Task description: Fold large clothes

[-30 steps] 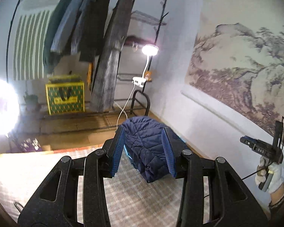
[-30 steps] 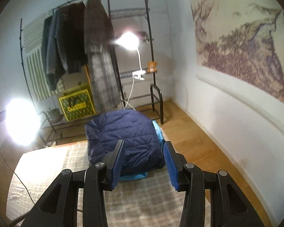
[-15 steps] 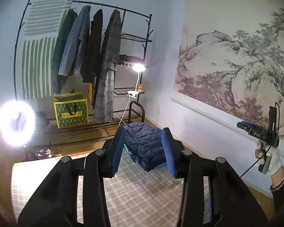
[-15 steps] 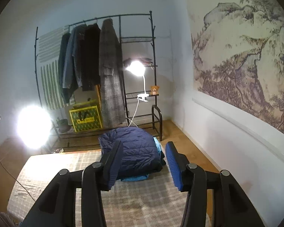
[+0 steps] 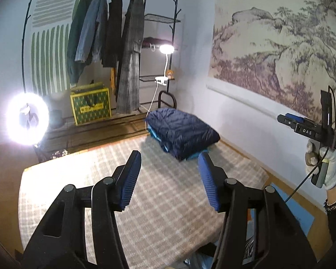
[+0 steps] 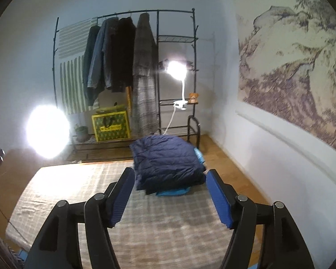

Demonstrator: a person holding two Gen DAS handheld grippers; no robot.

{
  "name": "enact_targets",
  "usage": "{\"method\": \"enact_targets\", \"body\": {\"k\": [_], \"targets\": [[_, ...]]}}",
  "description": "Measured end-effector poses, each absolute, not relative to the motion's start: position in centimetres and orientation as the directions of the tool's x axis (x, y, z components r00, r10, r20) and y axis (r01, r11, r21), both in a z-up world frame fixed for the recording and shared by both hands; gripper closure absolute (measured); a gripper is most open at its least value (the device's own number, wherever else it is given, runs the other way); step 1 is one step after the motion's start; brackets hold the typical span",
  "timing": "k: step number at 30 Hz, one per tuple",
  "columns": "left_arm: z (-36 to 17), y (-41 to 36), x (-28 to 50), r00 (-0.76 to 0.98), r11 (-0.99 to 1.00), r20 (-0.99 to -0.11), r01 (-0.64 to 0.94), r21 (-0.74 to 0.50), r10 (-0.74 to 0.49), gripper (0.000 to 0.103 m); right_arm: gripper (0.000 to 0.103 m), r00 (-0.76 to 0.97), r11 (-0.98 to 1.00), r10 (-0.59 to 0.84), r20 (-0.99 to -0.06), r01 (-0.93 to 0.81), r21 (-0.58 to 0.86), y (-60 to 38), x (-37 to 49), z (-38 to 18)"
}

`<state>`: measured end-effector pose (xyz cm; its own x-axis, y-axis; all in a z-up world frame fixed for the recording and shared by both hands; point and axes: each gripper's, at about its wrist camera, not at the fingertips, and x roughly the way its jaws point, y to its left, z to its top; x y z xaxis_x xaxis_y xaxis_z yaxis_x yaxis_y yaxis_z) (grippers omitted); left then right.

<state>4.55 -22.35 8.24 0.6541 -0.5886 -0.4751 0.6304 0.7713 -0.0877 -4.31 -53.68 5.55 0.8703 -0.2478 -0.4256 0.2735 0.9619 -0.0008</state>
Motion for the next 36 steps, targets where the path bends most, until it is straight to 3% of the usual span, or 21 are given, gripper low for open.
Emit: {"method": "enact_targets", "body": {"k": [2, 4, 8, 17, 24, 36], "targets": [[6.7, -22.5, 4.5, 0.648, 0.772, -0.488, 0.629, -0.09, -0.585, 0.046, 0.026, 0.873, 0.966, -0.225, -0.433, 0.257, 0.014, -52.7, -4.0, 4.3], [5.4, -22.7, 4.5, 0.649, 0.775, -0.492, 0.626, -0.087, -0.58, 0.036, 0.023, 0.873, 0.968, -0.216, -0.437, 0.25, 0.021, -51.9, -3.7, 3.1], [3.4, -23.1, 4.8, 0.672, 0.791, -0.492, 0.61, -0.055, -0.553, 0.034, 0.017, 0.869, 0.971, -0.22, -0.443, 0.24, -0.011, -50.0, -2.9, 0.9], [0.5, -23.7, 5.7, 0.692, 0.798, -0.479, 0.602, -0.03, -0.54, 0.016, 0.002, 0.853, 0.966, -0.239, -0.463, 0.255, -0.029, -48.6, -0.9, -3.4], [-1.2, -24.8, 6.5, 0.703, 0.798, -0.472, 0.603, -0.002, -0.532, 0.003, 0.0, 0.844, 0.958, -0.258, -0.47, 0.287, -0.01, -48.8, 0.6, -6.1], [-5.7, -26.9, 8.7, 0.701, 0.822, -0.553, 0.567, 0.047, -0.452, 0.0, 0.0, 0.803, 0.934, -0.333, -0.495, 0.353, -0.054, -48.9, 2.6, -9.5]]}}
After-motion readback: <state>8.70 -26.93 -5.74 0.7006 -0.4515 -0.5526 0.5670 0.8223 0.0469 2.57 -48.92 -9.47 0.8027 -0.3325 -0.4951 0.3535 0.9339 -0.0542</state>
